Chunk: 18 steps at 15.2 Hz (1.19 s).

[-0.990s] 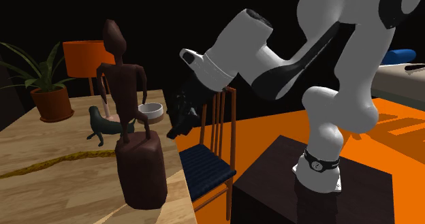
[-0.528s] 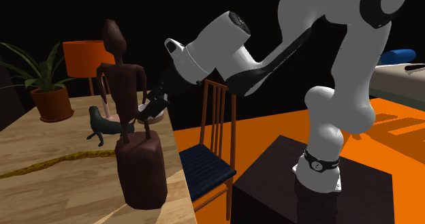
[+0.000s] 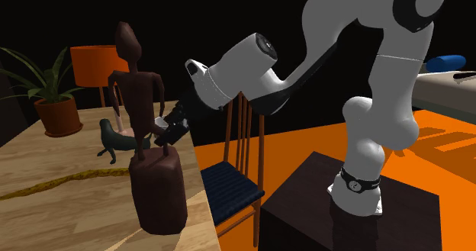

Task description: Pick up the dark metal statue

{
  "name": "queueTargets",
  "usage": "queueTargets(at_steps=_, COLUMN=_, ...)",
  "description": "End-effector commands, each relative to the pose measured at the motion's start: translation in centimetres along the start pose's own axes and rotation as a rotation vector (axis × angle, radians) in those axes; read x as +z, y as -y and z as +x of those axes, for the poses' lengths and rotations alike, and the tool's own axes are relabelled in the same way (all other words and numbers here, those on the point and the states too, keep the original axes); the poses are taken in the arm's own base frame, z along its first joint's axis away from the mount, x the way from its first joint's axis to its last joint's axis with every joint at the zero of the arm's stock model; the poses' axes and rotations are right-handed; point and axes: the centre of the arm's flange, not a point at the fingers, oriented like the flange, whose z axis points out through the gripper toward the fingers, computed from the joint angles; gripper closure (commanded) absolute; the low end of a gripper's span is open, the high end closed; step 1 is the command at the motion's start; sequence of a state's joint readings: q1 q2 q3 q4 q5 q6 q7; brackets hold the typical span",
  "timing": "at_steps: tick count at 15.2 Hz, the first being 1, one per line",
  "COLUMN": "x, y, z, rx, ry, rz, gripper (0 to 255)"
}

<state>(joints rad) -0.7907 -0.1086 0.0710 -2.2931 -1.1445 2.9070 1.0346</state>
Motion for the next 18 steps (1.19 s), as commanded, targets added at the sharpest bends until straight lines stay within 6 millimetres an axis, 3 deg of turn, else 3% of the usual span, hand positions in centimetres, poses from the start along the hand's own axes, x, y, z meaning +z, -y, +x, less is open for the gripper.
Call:
queueTargets(at_steps=1, x=0.2, y=0.1, z=-0.2, rx=0.000, ry=-0.001, rz=0.000, gripper=0)
queueTargets(at_steps=2, x=0.2, y=0.1, z=-0.2, rx=0.000, ry=-0.001, rz=0.000, gripper=255)
queueTargets(at_steps=11, x=0.2, y=0.1, z=-0.2, rx=0.000, ry=-0.001, rz=0.000, gripper=255)
queueTargets(at_steps=18, x=-2.2, y=-0.7, z=2.5, rx=0.000, ry=-0.001, rz=0.000, gripper=255)
